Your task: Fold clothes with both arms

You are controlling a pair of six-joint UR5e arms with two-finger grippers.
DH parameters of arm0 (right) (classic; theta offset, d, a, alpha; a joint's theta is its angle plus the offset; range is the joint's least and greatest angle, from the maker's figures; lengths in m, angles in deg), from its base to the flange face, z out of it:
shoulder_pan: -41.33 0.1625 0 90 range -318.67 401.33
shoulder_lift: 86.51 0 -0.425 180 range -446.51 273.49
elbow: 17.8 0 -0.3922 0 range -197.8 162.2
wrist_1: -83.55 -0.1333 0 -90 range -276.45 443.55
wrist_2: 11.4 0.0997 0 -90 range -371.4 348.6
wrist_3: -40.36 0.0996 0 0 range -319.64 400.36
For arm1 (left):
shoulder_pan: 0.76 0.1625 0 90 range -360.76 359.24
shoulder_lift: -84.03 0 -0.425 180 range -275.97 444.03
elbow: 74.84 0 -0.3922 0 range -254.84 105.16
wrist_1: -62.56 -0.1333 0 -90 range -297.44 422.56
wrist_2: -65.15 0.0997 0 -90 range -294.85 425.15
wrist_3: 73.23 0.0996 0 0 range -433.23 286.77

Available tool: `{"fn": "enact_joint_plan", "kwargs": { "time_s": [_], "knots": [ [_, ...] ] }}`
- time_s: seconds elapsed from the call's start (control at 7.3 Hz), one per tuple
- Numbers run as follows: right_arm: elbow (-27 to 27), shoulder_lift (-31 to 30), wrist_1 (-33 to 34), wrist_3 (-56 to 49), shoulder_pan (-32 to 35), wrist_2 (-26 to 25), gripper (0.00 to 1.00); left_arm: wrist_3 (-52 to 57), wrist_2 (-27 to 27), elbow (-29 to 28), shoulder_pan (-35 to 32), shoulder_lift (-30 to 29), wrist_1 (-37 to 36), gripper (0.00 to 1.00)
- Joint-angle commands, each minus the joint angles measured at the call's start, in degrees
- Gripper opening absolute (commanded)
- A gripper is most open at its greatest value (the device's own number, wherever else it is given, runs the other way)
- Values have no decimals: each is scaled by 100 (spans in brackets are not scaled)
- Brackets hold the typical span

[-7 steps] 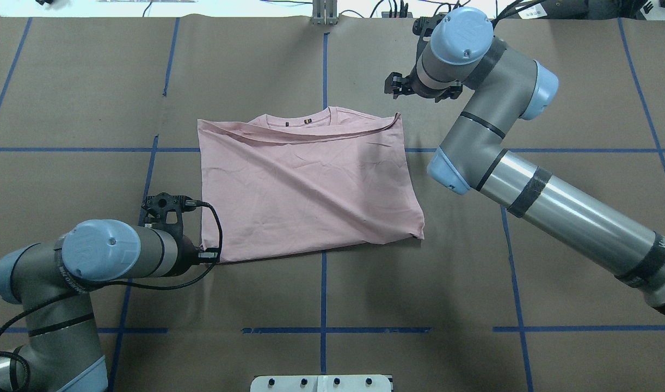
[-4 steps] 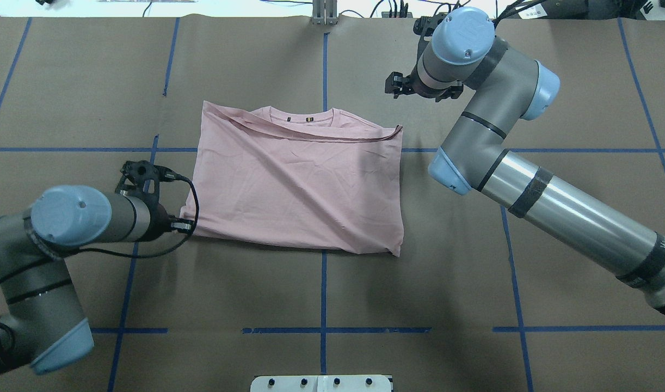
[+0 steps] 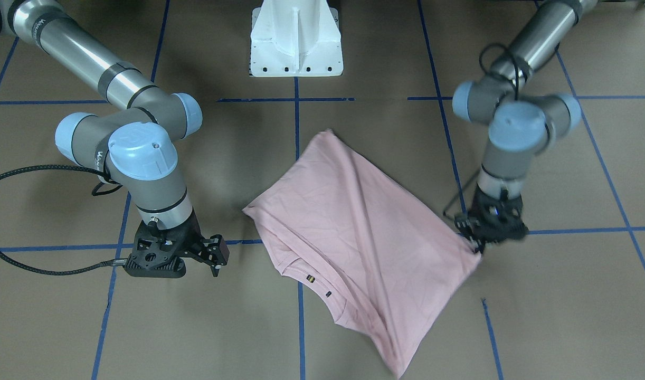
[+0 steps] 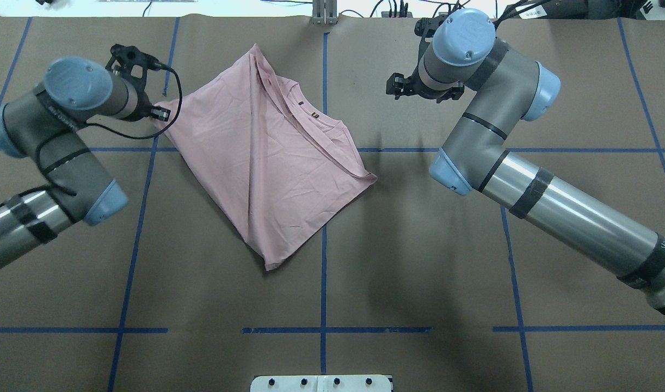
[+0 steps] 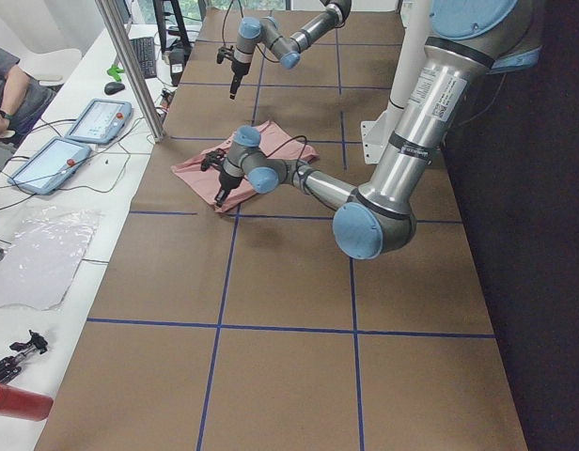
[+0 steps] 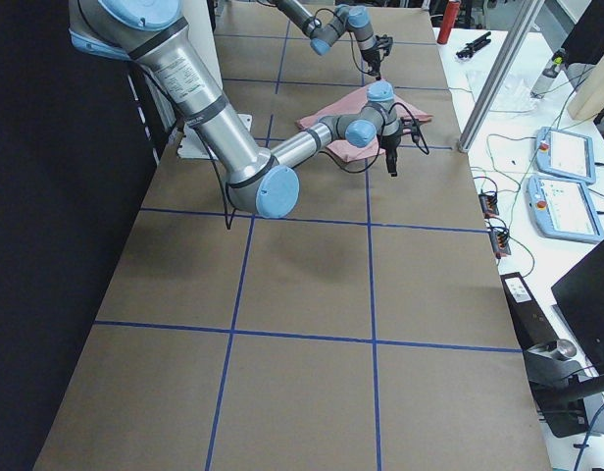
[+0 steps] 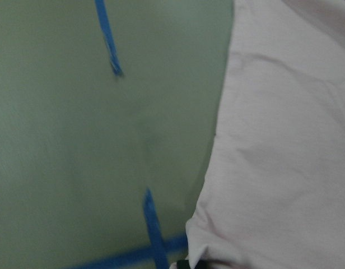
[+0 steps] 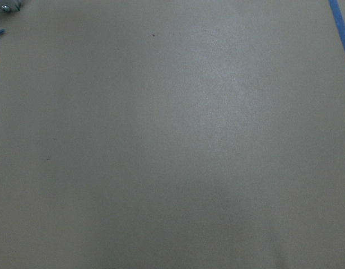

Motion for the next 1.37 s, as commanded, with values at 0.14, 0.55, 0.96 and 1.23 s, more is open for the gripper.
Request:
{"fn": "enact_joint_plan", "kwargs": {
  "time_s": [0.14, 0.55, 0.96, 1.23],
  "knots": [
    [-78, -40, -9, -9, 9, 26, 100, 238, 369, -3067, -371, -1938, 1398, 0],
    [-307, 29, 9, 575, -210, 35, 97, 474, -345, -2537, -693, -1396, 1771, 100],
    [-273, 503, 123, 2000, -999, -87, 85, 582, -808, -1508, -819, -737, 1710, 100],
    [-246, 906, 787, 2781, -1492, -281, 76, 564, -817, -1498, -810, -736, 1718, 100]
  ]
}}
